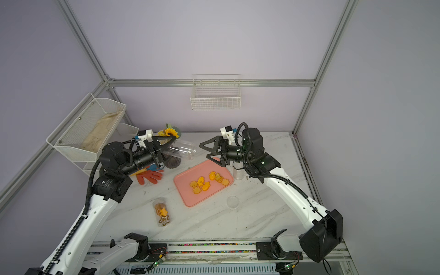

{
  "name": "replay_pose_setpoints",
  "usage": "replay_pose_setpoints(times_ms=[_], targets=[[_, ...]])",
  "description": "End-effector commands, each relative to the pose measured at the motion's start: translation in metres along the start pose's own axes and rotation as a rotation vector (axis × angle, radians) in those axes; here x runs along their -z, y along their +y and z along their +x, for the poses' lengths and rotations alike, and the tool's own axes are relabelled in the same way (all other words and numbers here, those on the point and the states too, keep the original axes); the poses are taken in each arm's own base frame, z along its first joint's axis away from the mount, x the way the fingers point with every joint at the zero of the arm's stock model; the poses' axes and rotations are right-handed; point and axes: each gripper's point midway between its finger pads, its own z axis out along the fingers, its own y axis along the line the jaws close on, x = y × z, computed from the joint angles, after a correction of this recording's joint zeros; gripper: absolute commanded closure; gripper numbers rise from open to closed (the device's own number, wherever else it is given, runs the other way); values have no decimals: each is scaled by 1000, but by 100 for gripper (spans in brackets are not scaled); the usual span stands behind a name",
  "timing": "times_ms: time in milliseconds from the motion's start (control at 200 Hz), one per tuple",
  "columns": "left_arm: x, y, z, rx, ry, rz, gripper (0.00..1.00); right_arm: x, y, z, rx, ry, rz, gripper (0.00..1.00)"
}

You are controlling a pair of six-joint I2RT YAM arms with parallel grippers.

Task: Pour the cookies out of the jar
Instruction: Place the jar at the center of the board.

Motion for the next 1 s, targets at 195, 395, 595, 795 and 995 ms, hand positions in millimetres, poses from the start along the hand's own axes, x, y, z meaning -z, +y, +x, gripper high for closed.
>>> replay_pose_setpoints(times_ms=[195, 395, 595, 795, 995], targets=[[-2, -1, -1, -15, -14, 32, 38, -12, 47, 5, 58, -6, -125, 3], [-3, -2, 1, -17, -8, 34, 38, -24, 53, 20, 61, 28, -136, 2], [-4, -3, 3, -18, -4, 35, 38, -39, 54, 26, 59, 53, -142, 3], [-4, -2, 4, -18, -4, 35, 38, -49, 59, 30, 63, 63, -155, 3], [-3, -4, 4, -20, -3, 39, 38, -51, 63, 28, 69, 49, -164, 10]])
